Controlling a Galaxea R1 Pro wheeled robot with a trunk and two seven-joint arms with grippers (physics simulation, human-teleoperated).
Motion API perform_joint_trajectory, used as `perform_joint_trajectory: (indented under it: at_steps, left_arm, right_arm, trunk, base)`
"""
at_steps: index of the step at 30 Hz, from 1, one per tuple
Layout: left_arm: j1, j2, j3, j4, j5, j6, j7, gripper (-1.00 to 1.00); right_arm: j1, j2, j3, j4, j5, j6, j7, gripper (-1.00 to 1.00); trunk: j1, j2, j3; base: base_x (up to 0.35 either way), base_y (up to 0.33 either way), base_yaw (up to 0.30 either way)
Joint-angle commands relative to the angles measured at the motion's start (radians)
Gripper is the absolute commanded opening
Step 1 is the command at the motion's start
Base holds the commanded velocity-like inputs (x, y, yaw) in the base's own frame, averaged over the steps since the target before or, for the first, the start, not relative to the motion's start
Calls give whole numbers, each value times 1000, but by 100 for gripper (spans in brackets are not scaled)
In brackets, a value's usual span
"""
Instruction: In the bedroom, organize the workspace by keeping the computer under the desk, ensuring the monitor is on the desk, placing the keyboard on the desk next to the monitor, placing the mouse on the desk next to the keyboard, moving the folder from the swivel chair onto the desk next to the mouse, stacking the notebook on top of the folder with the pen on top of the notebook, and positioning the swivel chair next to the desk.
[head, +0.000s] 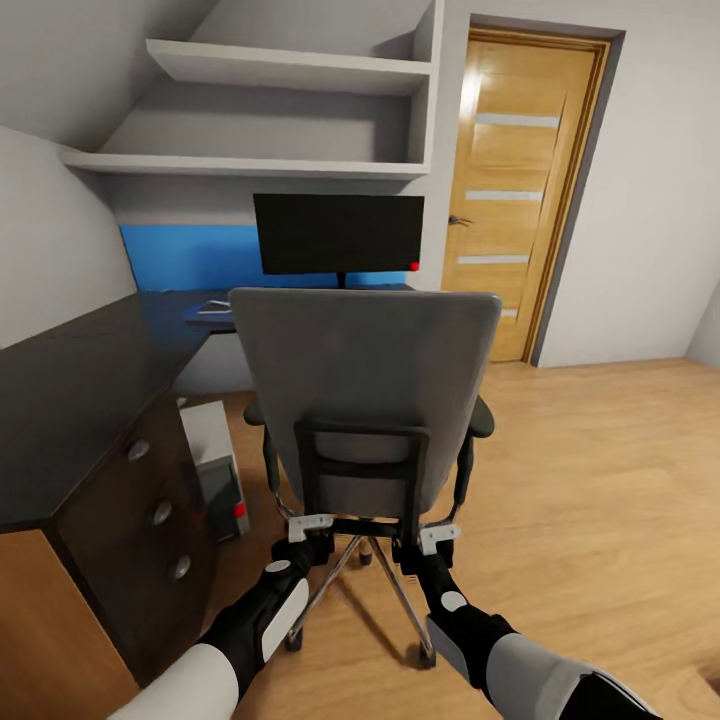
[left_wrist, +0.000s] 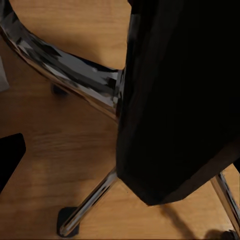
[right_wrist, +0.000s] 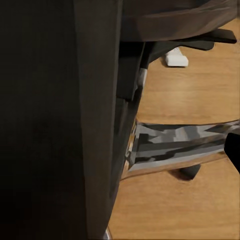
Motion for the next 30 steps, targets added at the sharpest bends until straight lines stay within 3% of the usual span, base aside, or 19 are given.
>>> perform_joint_trajectory:
  at_steps: [1, 11, 21, 30]
  left_arm:
    - [-1, 1, -7, -2, 8, 3, 9, 100]
    - [-1, -1, -7, -1, 9, 5, 9, 100]
    - [-1, -2, -7, -1, 11, 5, 10, 100]
    - [-1, -1, -7, -1, 10, 3, 7, 100]
  right_arm:
    - [-1, 0, 18, 0, -2, -2, -7, 100]
    - [-2, 0, 19, 0, -2, -2, -7, 100]
    - [-2, 1, 19, 0, -2, -2, -7, 100]
    - [-2, 2, 19, -1, -2, -2, -7, 100]
  trunk:
    - [0, 0, -1]
    - [0, 0, -1]
    - [0, 0, -1]
    - [0, 0, -1]
  base:
    - [322, 0, 150]
    - [261, 0, 152]
    - [74, 0, 77]
    - [259, 0, 64]
